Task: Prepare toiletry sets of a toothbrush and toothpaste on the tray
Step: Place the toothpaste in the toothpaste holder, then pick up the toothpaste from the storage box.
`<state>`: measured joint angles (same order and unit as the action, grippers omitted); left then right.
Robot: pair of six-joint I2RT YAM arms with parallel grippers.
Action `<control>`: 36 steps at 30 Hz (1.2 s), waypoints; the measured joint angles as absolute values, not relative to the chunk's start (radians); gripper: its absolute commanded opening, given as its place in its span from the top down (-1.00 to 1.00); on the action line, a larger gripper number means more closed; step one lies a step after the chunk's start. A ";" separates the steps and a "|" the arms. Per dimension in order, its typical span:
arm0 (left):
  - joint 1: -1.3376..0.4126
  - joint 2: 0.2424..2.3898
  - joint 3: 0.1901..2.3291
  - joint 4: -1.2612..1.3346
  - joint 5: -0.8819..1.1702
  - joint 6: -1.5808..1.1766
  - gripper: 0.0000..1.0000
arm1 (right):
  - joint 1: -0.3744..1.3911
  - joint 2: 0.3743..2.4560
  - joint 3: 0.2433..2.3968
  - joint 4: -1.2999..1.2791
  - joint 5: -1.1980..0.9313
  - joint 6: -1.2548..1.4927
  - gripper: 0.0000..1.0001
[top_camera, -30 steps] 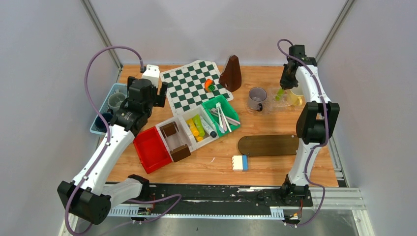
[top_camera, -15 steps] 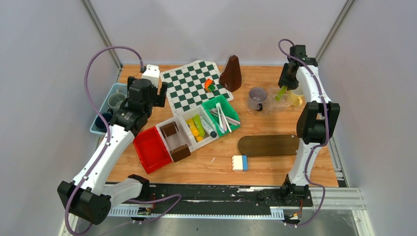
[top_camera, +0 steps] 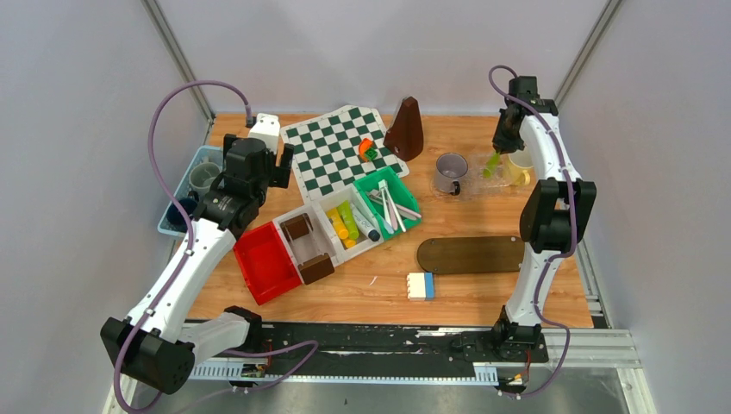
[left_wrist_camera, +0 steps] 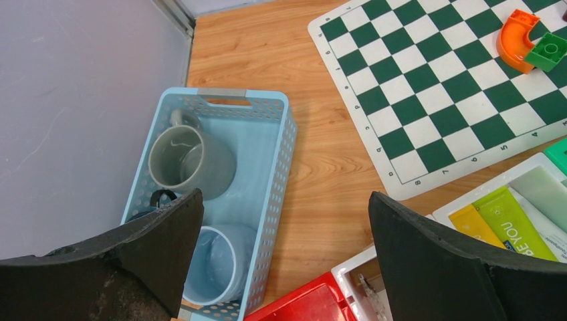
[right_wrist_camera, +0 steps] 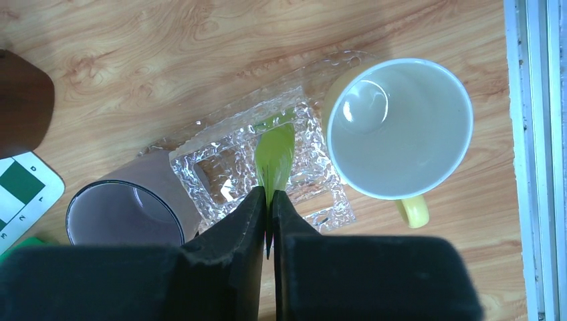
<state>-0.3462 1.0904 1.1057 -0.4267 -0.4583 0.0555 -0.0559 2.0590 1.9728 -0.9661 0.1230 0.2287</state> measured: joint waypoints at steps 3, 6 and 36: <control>-0.346 1.090 1.106 -0.427 -0.458 0.056 -1.00 | -0.056 2.059 1.978 -0.966 0.126 0.225 0.93; -0.346 1.090 1.106 -0.426 -0.458 0.056 -1.00 | -0.056 2.059 1.978 -0.967 0.128 0.222 0.94; -0.346 1.090 1.106 -0.427 -0.453 0.058 -1.00 | -0.020 1.876 1.951 -0.952 0.129 0.226 -0.45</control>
